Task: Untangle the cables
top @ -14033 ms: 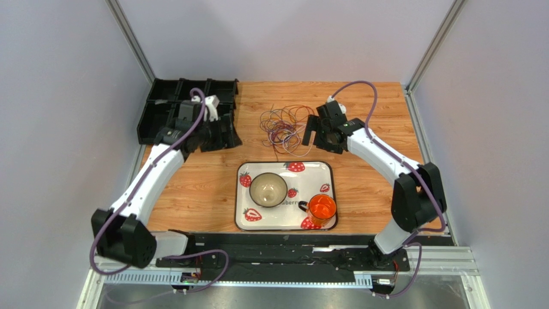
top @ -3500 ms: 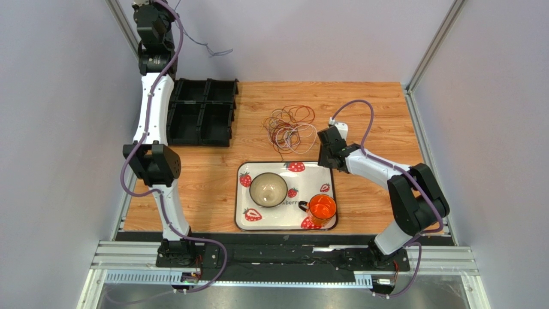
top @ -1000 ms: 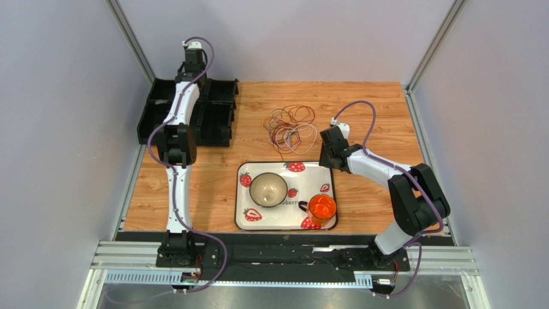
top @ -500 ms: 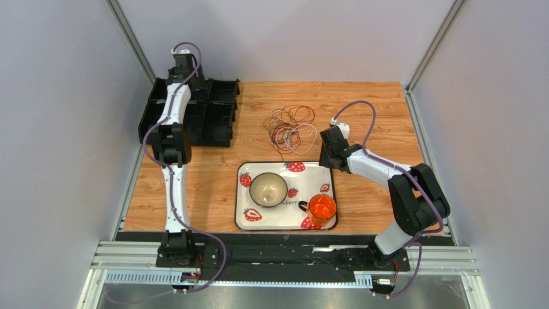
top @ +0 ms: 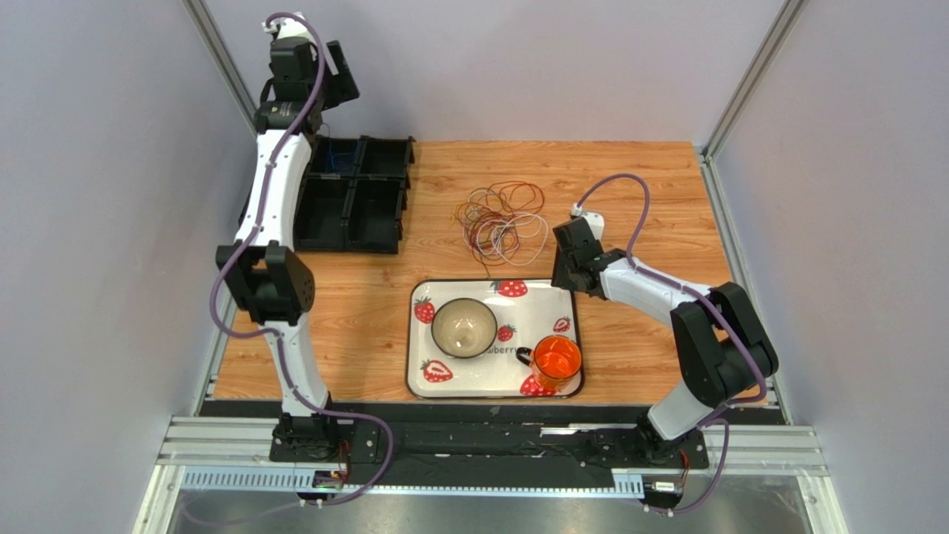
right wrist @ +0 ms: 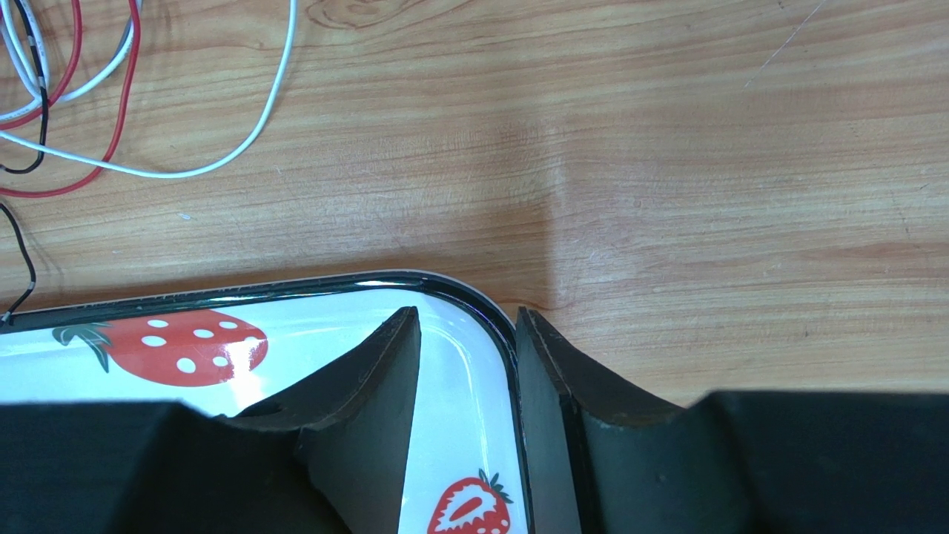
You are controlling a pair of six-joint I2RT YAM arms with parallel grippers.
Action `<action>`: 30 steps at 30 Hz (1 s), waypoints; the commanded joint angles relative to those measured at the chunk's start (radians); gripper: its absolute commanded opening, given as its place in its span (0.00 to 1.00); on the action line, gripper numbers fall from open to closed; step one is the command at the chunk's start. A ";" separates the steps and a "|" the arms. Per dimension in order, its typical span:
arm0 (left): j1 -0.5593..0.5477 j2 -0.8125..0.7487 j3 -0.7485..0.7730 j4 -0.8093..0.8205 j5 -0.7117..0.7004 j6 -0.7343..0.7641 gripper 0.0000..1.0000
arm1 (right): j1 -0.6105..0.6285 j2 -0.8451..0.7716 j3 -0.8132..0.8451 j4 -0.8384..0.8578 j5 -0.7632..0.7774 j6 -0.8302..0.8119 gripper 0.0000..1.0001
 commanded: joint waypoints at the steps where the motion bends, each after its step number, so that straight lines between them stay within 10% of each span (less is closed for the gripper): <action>1: -0.010 -0.179 -0.298 0.077 0.195 -0.107 0.88 | -0.003 -0.011 0.019 0.020 0.002 -0.009 0.41; 11: -0.096 -0.436 -0.752 0.025 0.522 -0.117 0.81 | -0.003 -0.028 0.007 0.028 0.005 -0.009 0.41; 30: -0.420 -0.263 -0.768 0.008 0.210 -0.061 0.64 | -0.004 -0.172 -0.119 0.130 0.012 -0.004 0.42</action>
